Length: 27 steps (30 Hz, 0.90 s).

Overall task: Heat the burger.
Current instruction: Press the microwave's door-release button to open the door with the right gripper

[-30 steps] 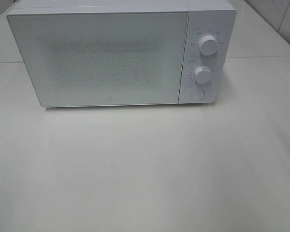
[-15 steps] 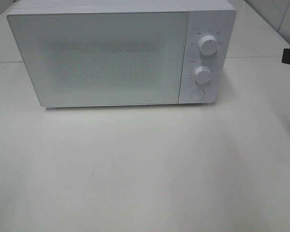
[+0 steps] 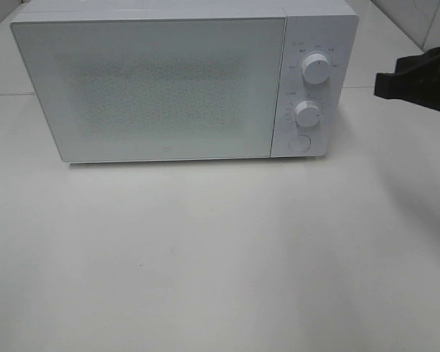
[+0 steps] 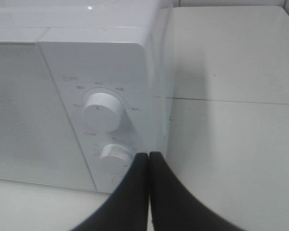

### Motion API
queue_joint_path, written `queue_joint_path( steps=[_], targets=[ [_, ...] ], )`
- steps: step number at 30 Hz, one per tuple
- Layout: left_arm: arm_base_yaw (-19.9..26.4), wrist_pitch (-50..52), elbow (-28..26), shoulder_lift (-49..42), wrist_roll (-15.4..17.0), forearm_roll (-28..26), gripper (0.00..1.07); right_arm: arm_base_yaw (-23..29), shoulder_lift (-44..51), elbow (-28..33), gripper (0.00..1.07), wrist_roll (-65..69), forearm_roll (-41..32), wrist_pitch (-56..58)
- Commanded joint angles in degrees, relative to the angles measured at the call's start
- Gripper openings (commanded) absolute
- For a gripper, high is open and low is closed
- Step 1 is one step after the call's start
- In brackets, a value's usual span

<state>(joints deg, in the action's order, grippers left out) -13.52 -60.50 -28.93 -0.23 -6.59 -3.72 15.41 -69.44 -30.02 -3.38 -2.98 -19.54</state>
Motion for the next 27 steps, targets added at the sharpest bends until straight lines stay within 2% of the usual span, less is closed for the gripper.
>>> queue_joint_path(
  steps=[1, 10, 19, 27],
  targets=[
    [0.23, 0.80, 0.11, -1.26, 0.29, -0.23, 0.00, 3.84, 0.06, -0.34, 0.00, 0.52, 0.29, -2.01],
    [0.23, 0.80, 0.11, -1.26, 0.29, -0.23, 0.00, 8.42, -1.60, -0.57, 0.00, 0.80, 0.29, -3.67],
    [0.23, 0.80, 0.11, -1.26, 0.29, -0.23, 0.00, 16.79, -13.12, -4.98, 0.00, 1.66, 0.46, -4.58],
    [0.23, 0.80, 0.11, -1.26, 0.29, -0.23, 0.00, 17.42, -22.98, -7.51, 0.00, 1.83, 0.00, -7.85]
  ],
)
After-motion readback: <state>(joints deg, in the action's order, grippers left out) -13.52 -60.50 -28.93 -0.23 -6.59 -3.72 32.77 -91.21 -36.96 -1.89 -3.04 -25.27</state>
